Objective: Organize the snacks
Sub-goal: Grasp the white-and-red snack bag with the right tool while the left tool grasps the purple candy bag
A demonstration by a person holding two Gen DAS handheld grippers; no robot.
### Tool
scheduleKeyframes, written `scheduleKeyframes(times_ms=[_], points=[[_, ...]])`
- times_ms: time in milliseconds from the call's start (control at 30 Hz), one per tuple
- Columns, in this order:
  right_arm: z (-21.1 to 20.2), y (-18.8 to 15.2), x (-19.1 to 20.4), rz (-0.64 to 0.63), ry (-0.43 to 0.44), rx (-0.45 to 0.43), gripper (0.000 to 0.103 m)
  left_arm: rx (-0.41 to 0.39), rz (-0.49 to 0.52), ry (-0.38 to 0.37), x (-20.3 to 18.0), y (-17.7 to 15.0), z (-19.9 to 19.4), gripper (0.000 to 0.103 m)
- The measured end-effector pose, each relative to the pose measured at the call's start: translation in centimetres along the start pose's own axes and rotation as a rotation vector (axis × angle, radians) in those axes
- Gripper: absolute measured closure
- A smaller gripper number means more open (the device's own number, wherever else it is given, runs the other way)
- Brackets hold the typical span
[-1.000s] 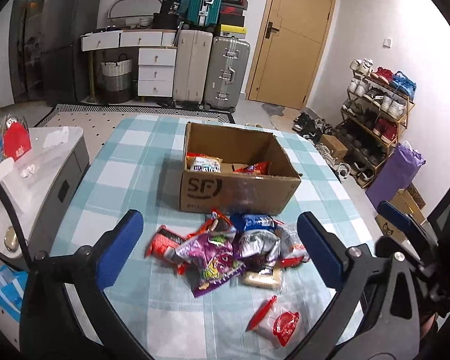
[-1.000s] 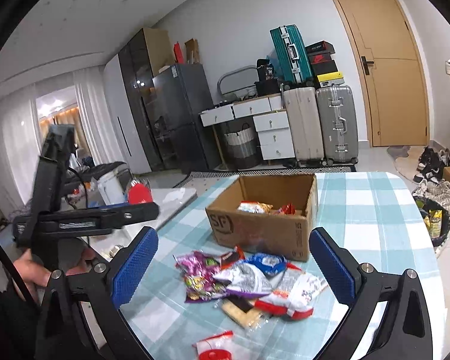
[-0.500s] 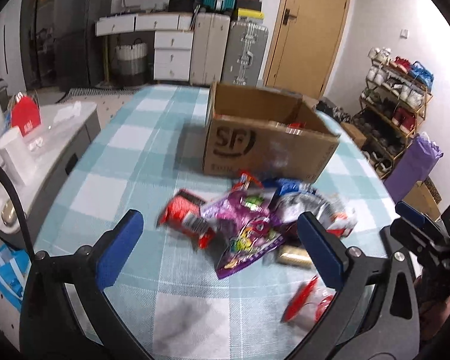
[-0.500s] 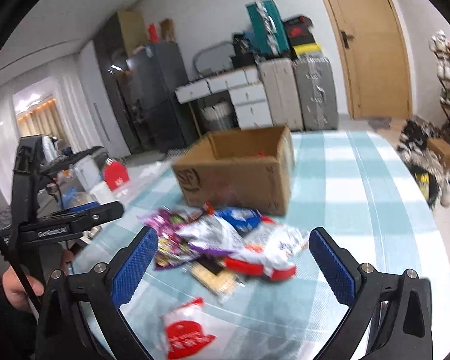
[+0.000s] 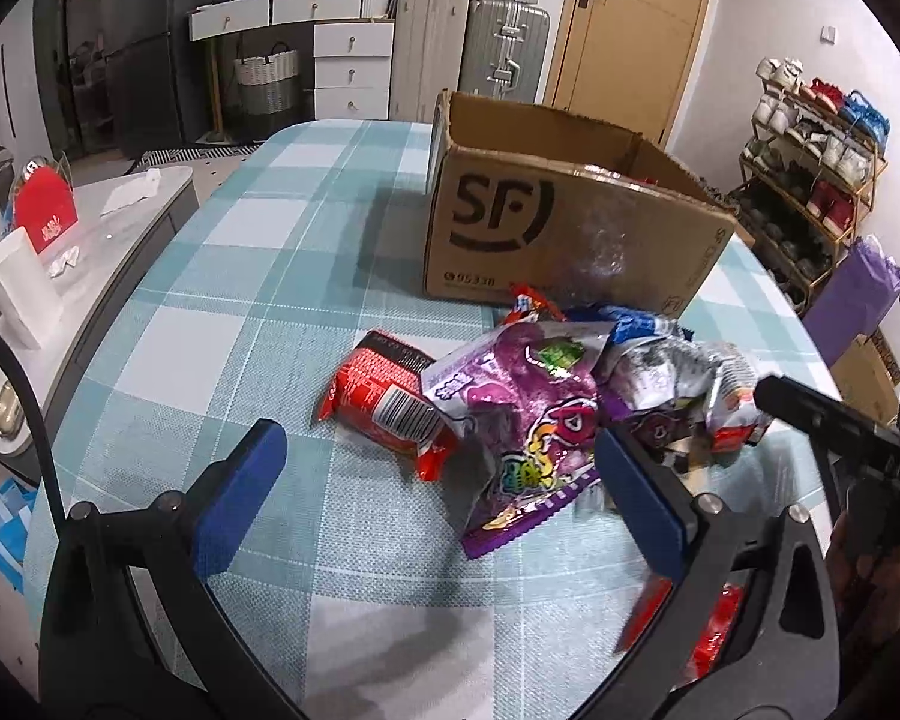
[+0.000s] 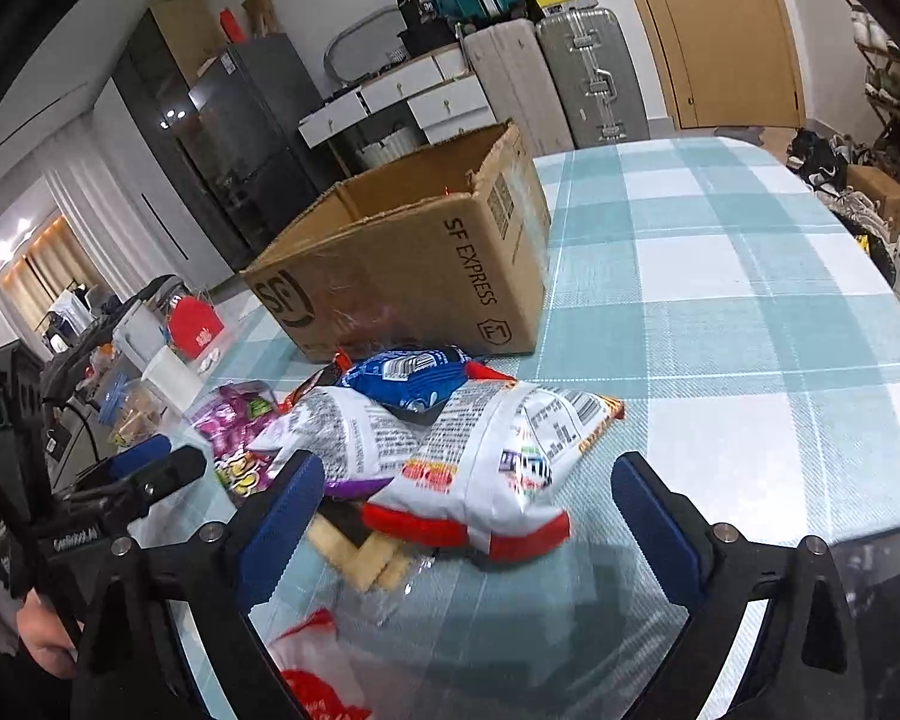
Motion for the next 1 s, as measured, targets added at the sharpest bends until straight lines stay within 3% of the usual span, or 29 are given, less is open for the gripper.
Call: scheduleKeyframes(times_ms=[400,700,1000], points=[[3.8,-0.6,-0.7,0.062,0.013,0.111,0.021,0.036,0.005,0.014,0.2,-0.6,1.2,0.001],[2.7,-1.1,-1.2,0.05,0.023,0.076,0.045,0.049,0.037,0.015,-0.5,-1.2,1.0,0.001],[0.6,-1.5,-1.1,0.05,0.044,0.042,0.049,0.073,0.025,0.007,-0.5,-2.1,0.4,0.001]])
Point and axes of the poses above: each gripper's, at about its wrist camera, not at the fingertips, and z roughly the way its jaws point, x to its left, y to its top, the point moved 10 cm from there along z, roughly the way its jaws point, and after that the axes turned 6 degrees about y, right-handed, at the moved point
